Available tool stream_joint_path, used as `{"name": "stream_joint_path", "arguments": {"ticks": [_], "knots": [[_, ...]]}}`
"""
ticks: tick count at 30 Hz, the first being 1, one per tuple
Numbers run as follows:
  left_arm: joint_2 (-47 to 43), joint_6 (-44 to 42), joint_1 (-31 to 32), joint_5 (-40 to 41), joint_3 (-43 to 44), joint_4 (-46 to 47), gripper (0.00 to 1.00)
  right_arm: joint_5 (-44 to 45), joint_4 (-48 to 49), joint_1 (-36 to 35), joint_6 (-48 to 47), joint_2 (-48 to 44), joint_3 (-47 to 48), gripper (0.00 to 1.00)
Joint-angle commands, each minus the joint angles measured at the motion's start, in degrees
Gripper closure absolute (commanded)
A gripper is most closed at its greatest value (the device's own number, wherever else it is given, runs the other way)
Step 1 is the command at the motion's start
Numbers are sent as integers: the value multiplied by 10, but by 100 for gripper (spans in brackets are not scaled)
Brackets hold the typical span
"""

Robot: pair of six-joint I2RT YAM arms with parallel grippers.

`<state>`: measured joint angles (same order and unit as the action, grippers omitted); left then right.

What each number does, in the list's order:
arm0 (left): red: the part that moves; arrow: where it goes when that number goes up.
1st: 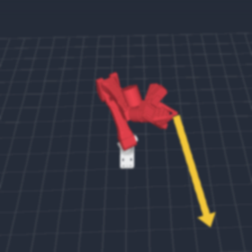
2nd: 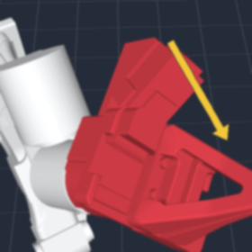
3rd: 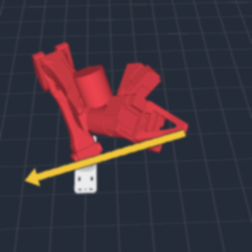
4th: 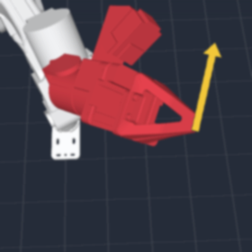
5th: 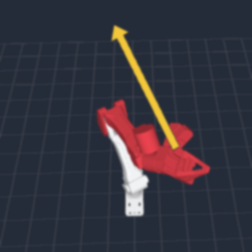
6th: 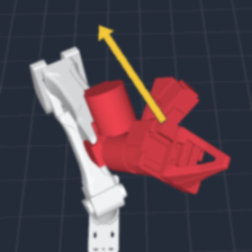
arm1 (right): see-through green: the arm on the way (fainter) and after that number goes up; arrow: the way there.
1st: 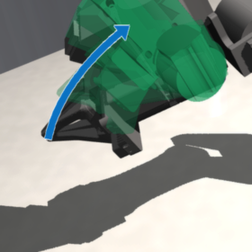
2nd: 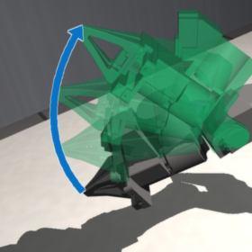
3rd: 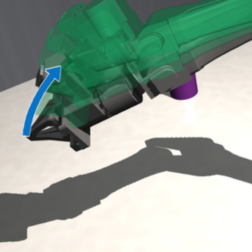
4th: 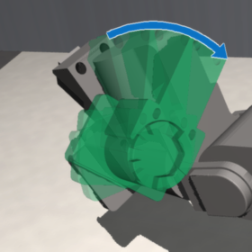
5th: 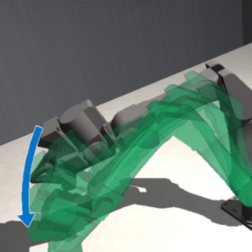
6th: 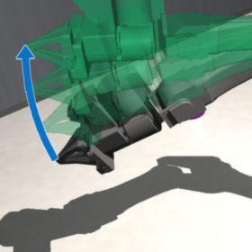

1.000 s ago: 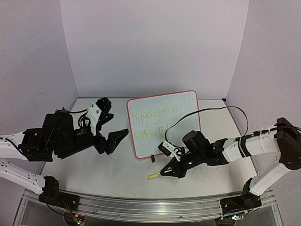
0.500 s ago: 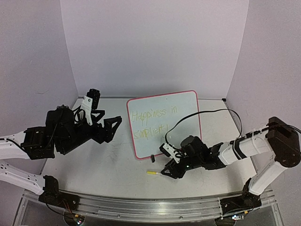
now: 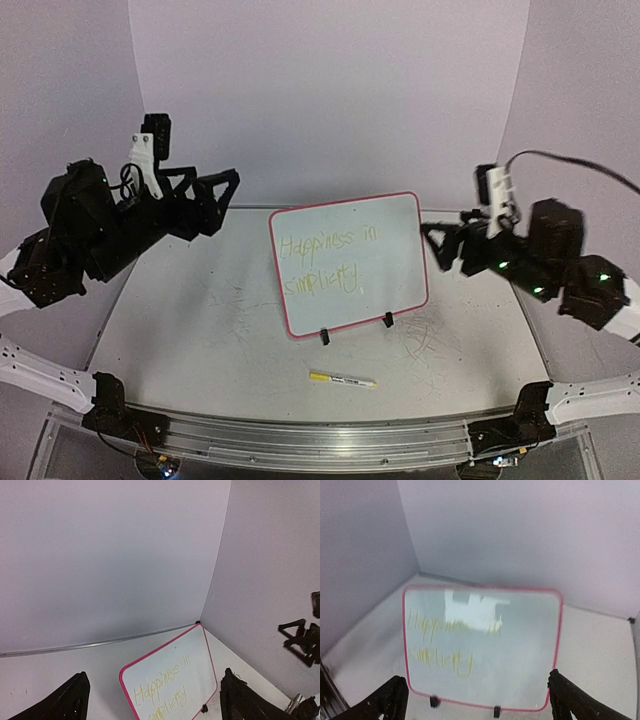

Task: Write a sentence on the whiteboard
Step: Reset both arms

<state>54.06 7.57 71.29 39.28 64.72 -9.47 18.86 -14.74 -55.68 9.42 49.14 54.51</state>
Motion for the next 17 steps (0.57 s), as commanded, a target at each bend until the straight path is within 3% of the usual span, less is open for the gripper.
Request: {"name": "stream_joint_path", "arguments": {"ticks": [1, 8, 17], "knots": [[-4, -56, -3, 27, 88, 21, 7, 150, -68, 0, -41, -90, 119, 2], [9, -92, -3, 28, 133, 27, 5, 194, -33, 0, -110, -84, 222, 2], [-8, -84, -3, 41, 112, 27, 3, 190, -9, 0, -108, -41, 222, 2]]}}
